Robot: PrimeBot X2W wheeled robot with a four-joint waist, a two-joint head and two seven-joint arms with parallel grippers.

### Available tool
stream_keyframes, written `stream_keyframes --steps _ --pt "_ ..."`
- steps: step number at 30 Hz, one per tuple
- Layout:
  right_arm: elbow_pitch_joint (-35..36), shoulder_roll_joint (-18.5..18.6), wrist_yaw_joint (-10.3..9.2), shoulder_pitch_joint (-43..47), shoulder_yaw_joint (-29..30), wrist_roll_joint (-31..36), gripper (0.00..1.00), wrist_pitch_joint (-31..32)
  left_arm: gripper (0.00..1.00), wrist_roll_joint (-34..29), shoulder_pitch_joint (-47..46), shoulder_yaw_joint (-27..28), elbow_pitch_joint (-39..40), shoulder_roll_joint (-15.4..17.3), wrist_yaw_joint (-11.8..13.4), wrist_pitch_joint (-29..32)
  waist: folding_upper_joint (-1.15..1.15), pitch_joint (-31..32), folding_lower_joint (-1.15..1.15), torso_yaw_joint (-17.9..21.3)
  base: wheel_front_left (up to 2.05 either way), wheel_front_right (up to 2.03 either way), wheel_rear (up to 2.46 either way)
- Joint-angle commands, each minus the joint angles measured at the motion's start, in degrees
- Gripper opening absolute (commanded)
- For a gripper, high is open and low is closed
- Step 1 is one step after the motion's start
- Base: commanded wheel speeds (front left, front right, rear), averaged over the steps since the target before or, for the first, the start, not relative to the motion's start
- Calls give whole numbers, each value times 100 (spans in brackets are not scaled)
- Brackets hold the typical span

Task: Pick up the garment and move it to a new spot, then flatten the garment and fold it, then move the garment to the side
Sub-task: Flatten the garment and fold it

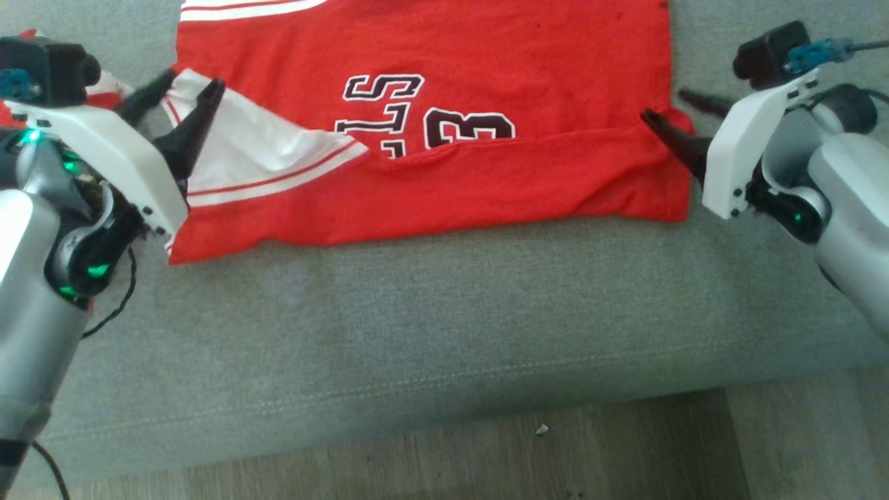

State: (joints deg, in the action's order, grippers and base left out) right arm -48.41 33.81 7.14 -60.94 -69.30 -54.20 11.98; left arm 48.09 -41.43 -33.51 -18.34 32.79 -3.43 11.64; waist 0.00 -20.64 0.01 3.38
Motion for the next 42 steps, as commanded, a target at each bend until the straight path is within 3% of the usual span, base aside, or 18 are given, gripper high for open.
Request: stream_keyframes --steps 1,12,17,21,26,33,37,42 --pt "-9 40 35 -105 83 56 100 -200 100 -78 -330 273 99 198 62 -133 0 16 -1 -3 0 0 0" --pt "-765 -394 35 67 832 146 100 -2331 100 -98 343 821 192 -265 681 -1850 0 484 -1 -56 0 0 0" --pt "-743 -594 35 313 1399 264 100 -2685 100 -59 1073 1005 665 -419 912 -2416 0 801 -1 -106 0 0 0" --pt "-123 -685 35 649 2434 899 100 -2695 100 -75 1768 1252 1194 -575 1189 -2601 0 984 -1 -44 0 0 0" --pt "830 -1047 35 1718 3885 2025 100 -2696 100 -442 2540 1525 1765 -866 1425 -2658 0 1189 -1 -19 0 0 0" --pt "1952 -1841 35 3260 5158 3710 100 -2697 100 -1296 3352 1960 1982 -1582 1330 -2662 0 1369 -1 40 0 0 0" --pt "2325 -2203 35 3746 5584 4231 100 -2675 100 -1618 3589 2171 1758 -1913 1201 -2663 0 1370 -1 111 0 0 0" --pt "2662 -2452 35 3963 5792 4514 100 -2539 100 -1960 3612 2238 1376 -2047 1070 -2663 0 1315 -1 201 0 0 0"
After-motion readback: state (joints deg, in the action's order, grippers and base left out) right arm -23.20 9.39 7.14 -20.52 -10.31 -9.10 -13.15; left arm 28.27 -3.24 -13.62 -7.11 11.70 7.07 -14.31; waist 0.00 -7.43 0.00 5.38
